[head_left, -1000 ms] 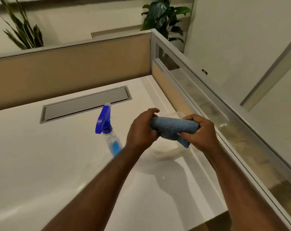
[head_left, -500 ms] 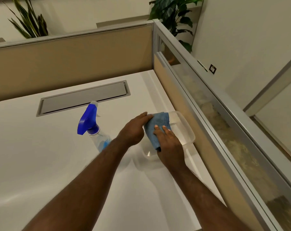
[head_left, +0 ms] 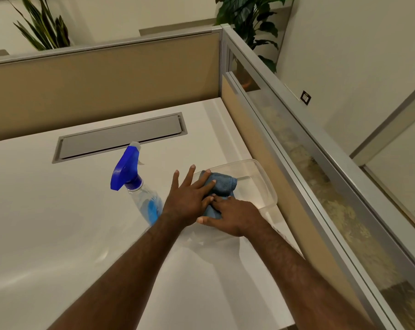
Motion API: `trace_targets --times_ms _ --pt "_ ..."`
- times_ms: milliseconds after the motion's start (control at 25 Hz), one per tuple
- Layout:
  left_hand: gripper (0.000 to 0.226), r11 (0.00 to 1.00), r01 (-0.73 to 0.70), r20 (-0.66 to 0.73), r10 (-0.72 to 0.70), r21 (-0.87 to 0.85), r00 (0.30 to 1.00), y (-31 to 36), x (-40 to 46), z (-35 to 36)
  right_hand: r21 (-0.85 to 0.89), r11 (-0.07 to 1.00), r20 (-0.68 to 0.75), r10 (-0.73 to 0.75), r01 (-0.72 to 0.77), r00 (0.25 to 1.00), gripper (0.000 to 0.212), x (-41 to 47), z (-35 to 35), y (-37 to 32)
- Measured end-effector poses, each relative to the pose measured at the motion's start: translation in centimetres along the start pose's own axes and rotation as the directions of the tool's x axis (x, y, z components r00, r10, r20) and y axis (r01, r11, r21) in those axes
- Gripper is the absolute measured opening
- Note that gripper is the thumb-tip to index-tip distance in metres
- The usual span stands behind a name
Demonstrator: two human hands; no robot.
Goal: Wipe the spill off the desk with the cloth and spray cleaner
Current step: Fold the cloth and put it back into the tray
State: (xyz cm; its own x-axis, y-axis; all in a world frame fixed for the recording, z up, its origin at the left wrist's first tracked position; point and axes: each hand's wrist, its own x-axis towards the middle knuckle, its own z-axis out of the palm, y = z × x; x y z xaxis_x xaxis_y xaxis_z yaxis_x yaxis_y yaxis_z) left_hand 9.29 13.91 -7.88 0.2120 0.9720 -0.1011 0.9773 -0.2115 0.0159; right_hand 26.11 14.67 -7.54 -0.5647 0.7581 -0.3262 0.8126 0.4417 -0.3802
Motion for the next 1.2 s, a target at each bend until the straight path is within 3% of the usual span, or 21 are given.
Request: trace_targets --times_ms 160,400,480,560,640,720,800,880,1040,1120,1200 --pt "0.06 0.99 0.012 0.081 -0.024 0.143 0.996 0.1 0.6 -0.4 -0.1 0.992 0.212 0.096 -0.076 0.972 0.085 0.4 -0.4 -0.4" --pt "0.06 0.981 0.005 0.163 -0.037 0.192 0.986 0.8 0.7 -1.4 -0.094 0.99 0.294 0.125 -0.102 0.947 0.078 0.5 -1.7 -0.7" --pt "0.055 0.998 0.027 0.115 -0.034 0.059 0.993 1.1 0.0 -2.1 -0.051 0.998 0.165 0.054 -0.047 0.985 0.063 -0.2 -2.4 -0.7" --pt "0.05 0.974 0.067 -0.036 -0.077 -0.218 0.996 1.3 -1.7 -2.5 0.093 0.996 -0.106 0.02 -0.01 0.994 0.038 -0.9 -3.2 -0.9" --pt "0.045 0.871 0.099 -0.178 -0.208 -0.48 0.962 1.7 -5.8 -2.2 0.284 0.959 -0.346 0.083 0.02 0.934 0.028 -1.2 -3.5 -1.9" --pt "0.041 0.826 0.132 -0.238 -0.305 -0.547 0.922 1.9 -11.3 -1.0 0.386 0.915 -0.47 0.09 0.113 0.878 0.029 -0.9 -3.1 -3.9" --pt "0.037 0.839 0.187 -0.281 -0.369 -0.511 0.886 1.4 -16.0 0.9 0.424 0.883 -0.494 0.041 0.2 0.868 0.035 -0.3 -2.2 -6.8" --pt "0.033 0.814 0.277 -0.273 -0.459 -0.511 0.846 0.2 -18.7 2.6 0.416 0.879 -0.451 -0.023 0.233 0.892 0.055 0.6 -0.5 -9.8" --pt "0.037 0.742 0.436 -0.198 -0.594 -0.509 0.779 -2.7 -19.5 4.9 0.489 0.857 -0.373 0.034 0.165 0.927 0.1 2.3 2.8 -15.2" --pt "0.054 0.688 0.557 -0.06 -0.653 -0.465 0.755 -3.8 -18.8 6.0 0.507 0.853 -0.387 0.098 0.123 0.917 0.105 3.0 4.1 -17.0" --pt "0.074 0.669 0.617 0.078 -0.649 -0.415 0.757 -4.4 -17.9 7.1 0.504 0.86 -0.45 0.181 0.081 0.875 0.093 3.7 4.9 -17.7"
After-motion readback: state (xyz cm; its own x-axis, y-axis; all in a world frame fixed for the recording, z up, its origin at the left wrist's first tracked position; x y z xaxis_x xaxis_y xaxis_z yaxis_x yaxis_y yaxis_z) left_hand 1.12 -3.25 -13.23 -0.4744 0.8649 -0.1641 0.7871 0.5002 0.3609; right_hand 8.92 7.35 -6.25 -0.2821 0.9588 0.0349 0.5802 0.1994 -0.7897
